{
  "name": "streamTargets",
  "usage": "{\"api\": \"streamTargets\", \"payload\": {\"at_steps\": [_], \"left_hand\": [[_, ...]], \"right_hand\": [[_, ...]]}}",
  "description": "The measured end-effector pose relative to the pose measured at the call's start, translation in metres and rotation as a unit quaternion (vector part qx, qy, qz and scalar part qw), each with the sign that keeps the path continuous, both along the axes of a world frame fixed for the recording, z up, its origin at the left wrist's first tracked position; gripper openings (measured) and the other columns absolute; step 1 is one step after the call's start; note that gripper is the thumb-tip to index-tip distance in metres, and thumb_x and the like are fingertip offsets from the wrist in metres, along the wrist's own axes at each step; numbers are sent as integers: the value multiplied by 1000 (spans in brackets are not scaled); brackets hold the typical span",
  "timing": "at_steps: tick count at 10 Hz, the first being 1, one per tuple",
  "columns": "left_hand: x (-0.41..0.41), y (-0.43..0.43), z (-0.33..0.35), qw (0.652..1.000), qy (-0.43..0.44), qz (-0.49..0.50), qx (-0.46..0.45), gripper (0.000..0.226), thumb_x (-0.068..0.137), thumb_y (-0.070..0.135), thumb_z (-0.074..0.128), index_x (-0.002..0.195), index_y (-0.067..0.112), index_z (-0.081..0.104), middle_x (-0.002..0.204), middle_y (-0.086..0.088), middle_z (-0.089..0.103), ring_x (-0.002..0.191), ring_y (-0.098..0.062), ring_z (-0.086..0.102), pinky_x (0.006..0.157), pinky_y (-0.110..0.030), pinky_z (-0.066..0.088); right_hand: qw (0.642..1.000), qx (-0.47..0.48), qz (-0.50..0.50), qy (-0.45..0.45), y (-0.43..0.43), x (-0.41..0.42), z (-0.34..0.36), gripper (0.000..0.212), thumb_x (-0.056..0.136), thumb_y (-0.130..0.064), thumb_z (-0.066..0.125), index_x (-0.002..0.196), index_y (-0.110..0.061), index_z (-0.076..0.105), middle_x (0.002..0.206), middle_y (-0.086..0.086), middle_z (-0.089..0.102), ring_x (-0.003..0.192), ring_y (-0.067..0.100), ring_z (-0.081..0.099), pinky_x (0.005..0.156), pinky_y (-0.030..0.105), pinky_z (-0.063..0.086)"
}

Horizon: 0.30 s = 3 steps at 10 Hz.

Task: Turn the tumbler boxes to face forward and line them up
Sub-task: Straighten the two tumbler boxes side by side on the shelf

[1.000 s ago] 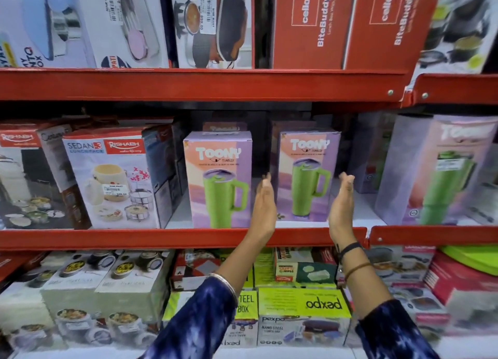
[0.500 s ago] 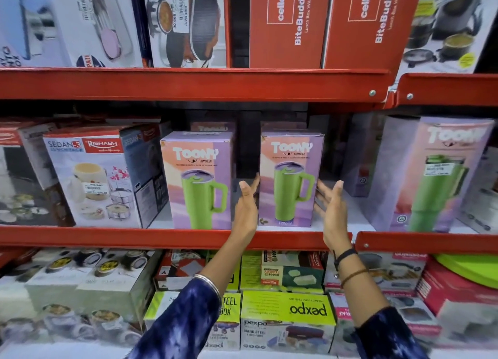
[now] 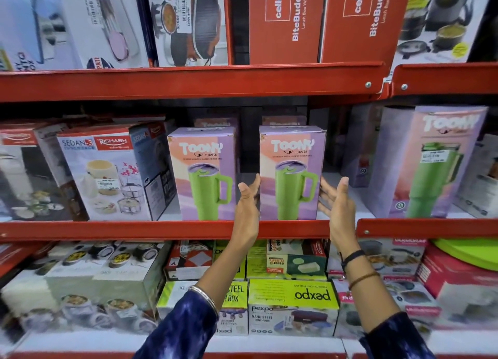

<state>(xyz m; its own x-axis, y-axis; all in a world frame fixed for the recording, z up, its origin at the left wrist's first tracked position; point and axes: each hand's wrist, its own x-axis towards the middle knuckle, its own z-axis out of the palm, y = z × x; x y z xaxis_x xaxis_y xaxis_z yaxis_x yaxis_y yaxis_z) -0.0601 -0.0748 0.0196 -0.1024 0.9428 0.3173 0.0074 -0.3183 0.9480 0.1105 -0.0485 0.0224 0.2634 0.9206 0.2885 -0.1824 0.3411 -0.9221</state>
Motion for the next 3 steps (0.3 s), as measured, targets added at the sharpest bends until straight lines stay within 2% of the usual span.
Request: {"api": "streamTargets", "payload": {"at_steps": [1, 2, 3], "left_hand": [[1, -2, 0, 1000, 7, 3, -1, 93, 51, 99, 10, 131, 57, 33, 139, -2, 52, 127, -26, 47, 105, -50, 37], [-1, -5, 0, 1000, 25, 2, -2, 74, 58, 96, 10, 123, 68, 31, 157, 1, 28, 145, -26, 23, 116, -59, 19], [-4, -12, 8, 999, 39, 11, 29, 63, 77, 79, 14, 132, 55, 33, 148, 22, 16, 143, -15, 18, 118, -57, 20]], "right_hand": [[1000, 5, -15, -9, -6, -2, 1, 62, 96, -48, 21, 128, -5, 53, 133, 15, 56, 120, 27, 55, 94, 35, 48], [999, 3, -30, -28, -5, -6, -1, 61, 95, -50, 23, 128, -9, 54, 132, 17, 57, 120, 30, 55, 99, 40, 47], [992, 23, -96, -78, -10, -14, -3, 54, 95, -51, 27, 129, -18, 54, 134, 14, 57, 123, 23, 53, 104, 34, 41]]}}
